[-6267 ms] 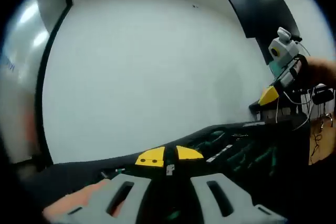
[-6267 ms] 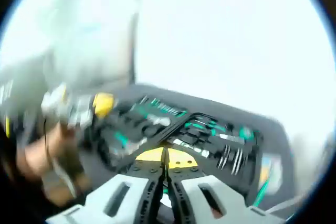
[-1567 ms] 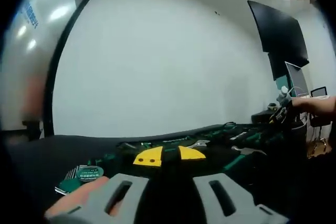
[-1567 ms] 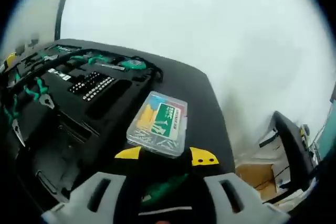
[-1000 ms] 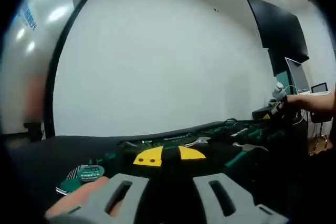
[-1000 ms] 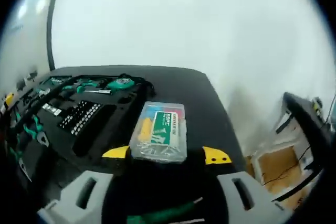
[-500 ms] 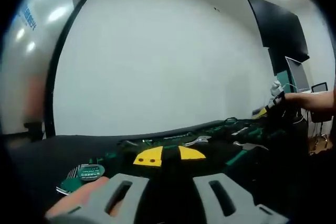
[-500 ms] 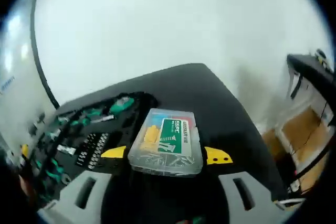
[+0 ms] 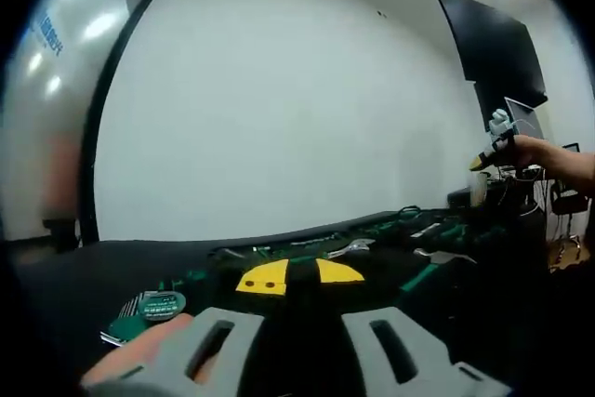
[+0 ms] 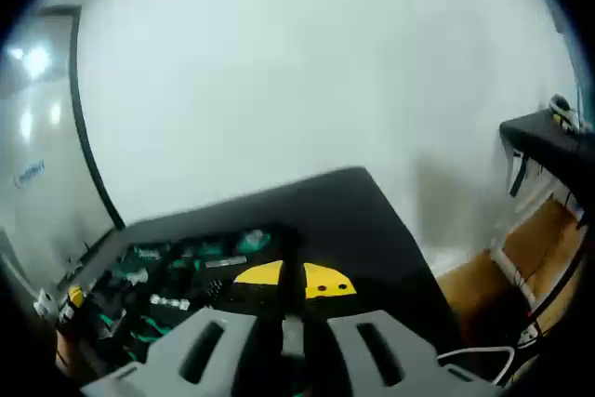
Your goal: Pick up the tools and put them into their designated positions in the toolbox.
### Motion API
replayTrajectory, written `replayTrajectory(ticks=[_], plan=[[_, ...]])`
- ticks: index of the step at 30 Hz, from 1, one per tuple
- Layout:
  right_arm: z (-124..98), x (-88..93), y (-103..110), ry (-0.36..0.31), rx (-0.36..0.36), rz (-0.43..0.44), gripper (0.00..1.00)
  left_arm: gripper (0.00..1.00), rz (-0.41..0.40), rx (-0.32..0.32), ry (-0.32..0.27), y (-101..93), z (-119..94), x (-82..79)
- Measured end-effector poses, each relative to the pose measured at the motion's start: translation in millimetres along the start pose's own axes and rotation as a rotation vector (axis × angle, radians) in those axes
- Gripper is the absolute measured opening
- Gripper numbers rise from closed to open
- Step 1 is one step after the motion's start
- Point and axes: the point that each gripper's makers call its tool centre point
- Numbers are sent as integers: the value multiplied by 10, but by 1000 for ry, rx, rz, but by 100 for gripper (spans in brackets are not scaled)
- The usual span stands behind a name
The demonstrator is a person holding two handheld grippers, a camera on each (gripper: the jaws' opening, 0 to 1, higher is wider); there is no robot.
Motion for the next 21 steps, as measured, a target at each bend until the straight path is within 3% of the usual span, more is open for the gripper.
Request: replayTrajectory(ticks=[4,6,7,8,9,12,13,16,17,19,20,21], plan=[[-155,-148,329,-12,-71,-92,7,6,1,-1,3,0,0,7],[-304,-288,617,-37,-108,-224,11,6,5,-3,9,-1,2,20],[-412,-390,805,-50,-115,-362,15,6,11,-1,9,-12,2,21],[-481,-418,887,-49,-94,-443,17,6,14,2,8,-19,2,20],[-565,-372,948,3,-52,-563,17,6,16,3,7,-23,2,19],[-676,-69,904,148,20,-806,15,6,18,1,5,-12,5,18],[-722,135,817,198,63,-848,15,6,17,0,3,-8,5,14],[-782,648,603,298,117,-861,18,6,13,2,-5,-5,2,-4],[-783,749,537,303,136,-849,22,6,13,3,-6,1,4,-4],[-798,1044,283,397,180,-848,33,6,14,3,-6,5,8,-2],[-804,1221,186,475,179,-888,33,6,15,6,-6,2,9,-2],[-791,1300,167,508,168,-929,32,6,15,7,-6,0,9,-2]])
Point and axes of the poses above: the point that each gripper's makers call its tool centre point, and the gripper's own axes: z roughly forward along the fingers, y roughly to its left, x roughly out of its underside, and after that the axes turned 13 degrees about -x, right-handed
